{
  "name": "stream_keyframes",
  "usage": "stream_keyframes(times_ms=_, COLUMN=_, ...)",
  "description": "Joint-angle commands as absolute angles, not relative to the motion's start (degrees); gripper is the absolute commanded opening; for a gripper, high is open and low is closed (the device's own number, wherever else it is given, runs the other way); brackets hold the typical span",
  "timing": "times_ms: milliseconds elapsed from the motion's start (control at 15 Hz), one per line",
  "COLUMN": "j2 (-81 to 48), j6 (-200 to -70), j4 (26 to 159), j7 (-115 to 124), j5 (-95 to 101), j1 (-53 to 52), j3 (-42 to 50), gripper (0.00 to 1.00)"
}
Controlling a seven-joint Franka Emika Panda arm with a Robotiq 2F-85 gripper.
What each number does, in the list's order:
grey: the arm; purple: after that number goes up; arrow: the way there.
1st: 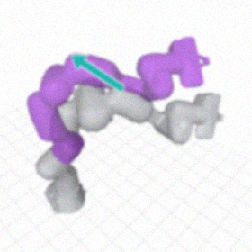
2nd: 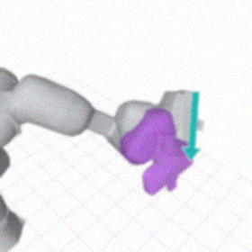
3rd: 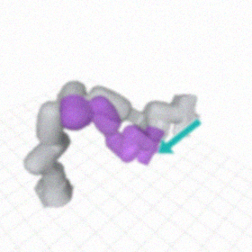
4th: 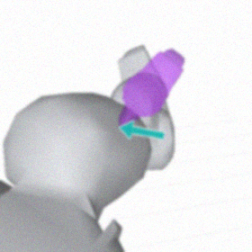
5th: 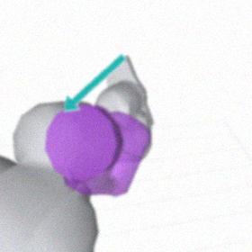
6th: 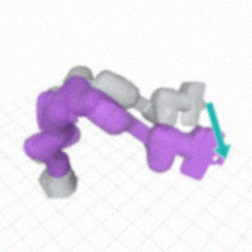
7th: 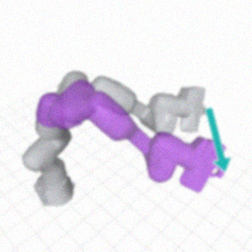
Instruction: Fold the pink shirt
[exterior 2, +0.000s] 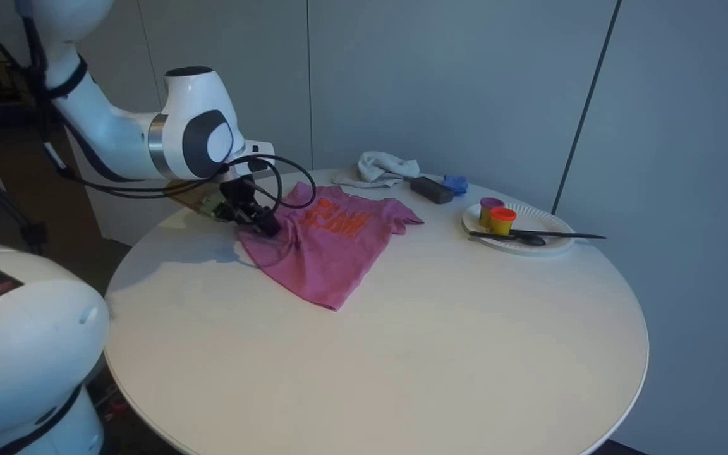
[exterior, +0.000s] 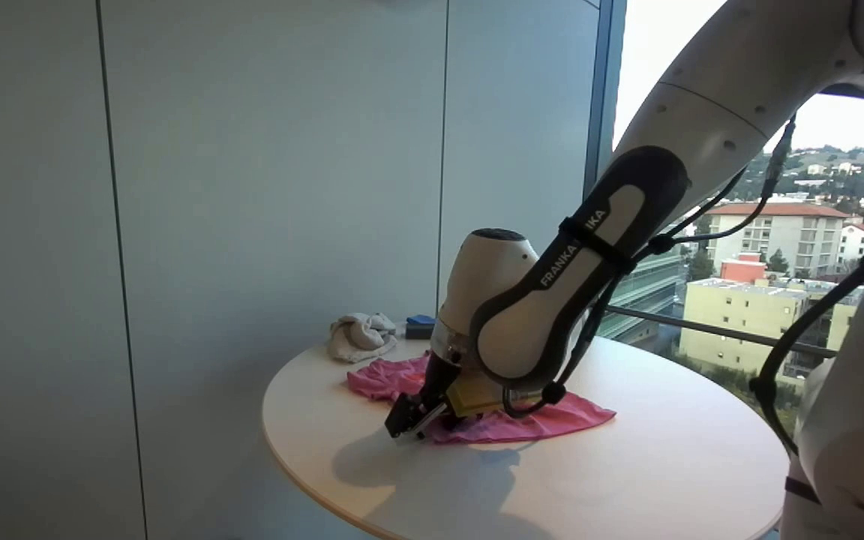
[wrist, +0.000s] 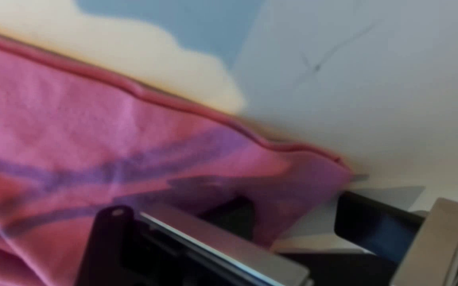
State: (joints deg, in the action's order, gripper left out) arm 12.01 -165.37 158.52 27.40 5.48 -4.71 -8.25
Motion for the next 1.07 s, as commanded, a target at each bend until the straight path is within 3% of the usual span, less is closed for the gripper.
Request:
stream_keyframes(times_ms=0, j2=6.72, j6=-174.56, j4=158.47, j7=13.64, j5=-9.21, j1=-13.56, j3=-1.93, gripper=0.34)
stream_keyframes(times_ms=200, j2=9.66, j6=-173.21, j4=158.15, j7=1.44, j5=-23.57, j1=-24.00, j3=4.56, gripper=0.13)
stream_keyframes(times_ms=467, j2=11.47, j6=-170.15, j4=157.57, j7=-7.73, j5=-31.09, j1=-26.60, j3=6.82, gripper=0.02)
stream_keyframes(times_ms=667, j2=10.77, j6=-168.88, j4=157.39, j7=-6.08, j5=-26.69, j1=-22.90, j3=4.26, gripper=0.06)
stream_keyframes(times_ms=1000, j2=12.98, j6=-164.65, j4=157.16, j7=8.65, j5=-0.92, j1=-1.87, j3=-12.34, gripper=0.07)
